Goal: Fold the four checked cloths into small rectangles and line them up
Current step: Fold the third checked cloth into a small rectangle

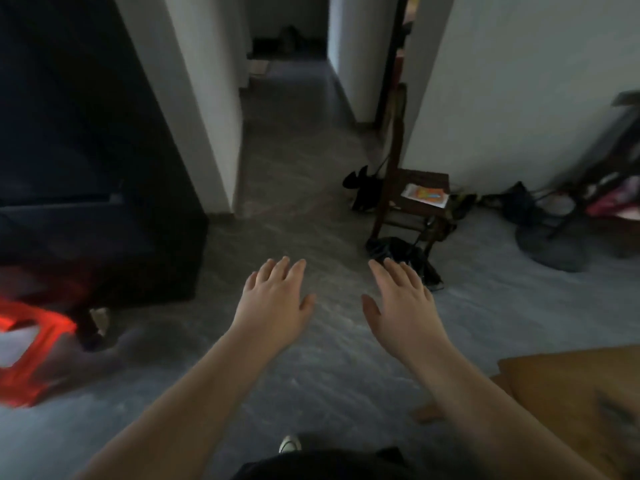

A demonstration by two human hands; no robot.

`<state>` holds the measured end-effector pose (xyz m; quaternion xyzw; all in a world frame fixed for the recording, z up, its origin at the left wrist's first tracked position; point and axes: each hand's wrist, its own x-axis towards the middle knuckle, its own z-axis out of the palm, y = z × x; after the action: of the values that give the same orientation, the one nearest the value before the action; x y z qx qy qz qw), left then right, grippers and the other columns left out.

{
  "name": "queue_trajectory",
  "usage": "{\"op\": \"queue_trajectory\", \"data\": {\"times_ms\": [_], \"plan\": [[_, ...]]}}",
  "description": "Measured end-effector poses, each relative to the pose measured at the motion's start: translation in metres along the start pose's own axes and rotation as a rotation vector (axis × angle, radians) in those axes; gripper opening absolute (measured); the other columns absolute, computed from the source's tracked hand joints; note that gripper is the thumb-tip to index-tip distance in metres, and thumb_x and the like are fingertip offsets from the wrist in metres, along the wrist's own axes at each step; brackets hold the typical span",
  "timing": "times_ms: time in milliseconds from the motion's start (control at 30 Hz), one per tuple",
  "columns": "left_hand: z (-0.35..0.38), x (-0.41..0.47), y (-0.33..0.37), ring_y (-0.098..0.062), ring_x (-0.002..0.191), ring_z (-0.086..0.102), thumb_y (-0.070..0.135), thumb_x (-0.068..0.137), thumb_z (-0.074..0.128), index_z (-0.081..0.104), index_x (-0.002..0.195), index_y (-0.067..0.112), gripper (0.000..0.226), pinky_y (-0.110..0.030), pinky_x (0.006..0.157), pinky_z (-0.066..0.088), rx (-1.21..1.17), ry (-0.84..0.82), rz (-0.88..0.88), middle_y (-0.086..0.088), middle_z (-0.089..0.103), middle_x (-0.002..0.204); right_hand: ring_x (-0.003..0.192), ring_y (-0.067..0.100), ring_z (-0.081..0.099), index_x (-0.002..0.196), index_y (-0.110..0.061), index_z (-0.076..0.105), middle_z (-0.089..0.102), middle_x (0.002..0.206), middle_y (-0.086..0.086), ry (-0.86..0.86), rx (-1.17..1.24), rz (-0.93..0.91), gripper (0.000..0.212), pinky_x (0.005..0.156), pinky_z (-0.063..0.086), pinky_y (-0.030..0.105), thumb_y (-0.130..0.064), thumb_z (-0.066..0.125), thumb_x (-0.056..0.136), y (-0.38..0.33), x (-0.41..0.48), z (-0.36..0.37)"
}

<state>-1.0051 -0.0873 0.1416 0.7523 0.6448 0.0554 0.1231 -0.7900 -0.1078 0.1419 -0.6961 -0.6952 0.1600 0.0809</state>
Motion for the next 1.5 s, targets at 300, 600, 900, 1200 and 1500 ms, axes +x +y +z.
{"op": "queue_trajectory", "data": {"times_ms": [300,600,900,1200,1500], "plan": [[0.01,0.181,0.083,-0.025,0.156,0.007,0.053,0.104,0.035,0.011,0.161,0.027,0.068,-0.047,0.126,0.015,0.086,-0.18,0.358,-0.003,0.012,0.17,0.158,0.024,0.006,0.163,-0.03,0.015,0.016,0.171,-0.001,0.101,0.065,0.315,0.068,0.126,0.014,0.046,-0.049,0.043,0.104,0.078,0.113,-0.016],[0.038,0.374,0.181,-0.025,0.156,0.01,0.052,0.104,0.037,0.014,0.161,0.027,0.067,-0.046,0.126,0.016,0.181,-0.226,0.444,-0.002,0.017,0.169,0.158,0.024,0.007,0.163,-0.032,0.017,0.018,0.171,0.0,0.143,0.143,0.417,0.067,0.127,0.014,0.045,-0.051,0.041,0.104,0.204,0.239,-0.053],[0.075,0.507,0.306,-0.024,0.156,0.012,0.053,0.103,0.038,0.015,0.161,0.028,0.067,-0.046,0.126,0.017,0.209,-0.33,0.575,-0.001,0.016,0.169,0.158,0.024,0.009,0.163,-0.03,0.018,0.019,0.17,0.001,0.181,0.164,0.56,0.067,0.126,0.017,0.045,-0.05,0.042,0.104,0.315,0.322,-0.106],[0.144,0.597,0.474,-0.026,0.155,0.015,0.052,0.103,0.039,0.017,0.161,0.026,0.068,-0.046,0.125,0.017,0.236,-0.441,0.907,-0.004,0.019,0.168,0.157,0.025,0.011,0.163,-0.029,0.018,0.019,0.17,0.002,0.221,0.16,0.878,0.067,0.126,0.017,0.044,-0.05,0.041,0.103,0.448,0.347,-0.133],[0.188,0.66,0.671,-0.026,0.154,0.018,0.052,0.102,0.039,0.018,0.161,0.026,0.068,-0.042,0.125,0.016,0.257,-0.472,1.333,-0.004,0.02,0.168,0.157,0.023,0.011,0.163,-0.028,0.016,0.019,0.17,0.001,0.364,0.254,1.261,0.067,0.128,0.012,0.042,-0.049,0.041,0.104,0.574,0.347,-0.182]]}}
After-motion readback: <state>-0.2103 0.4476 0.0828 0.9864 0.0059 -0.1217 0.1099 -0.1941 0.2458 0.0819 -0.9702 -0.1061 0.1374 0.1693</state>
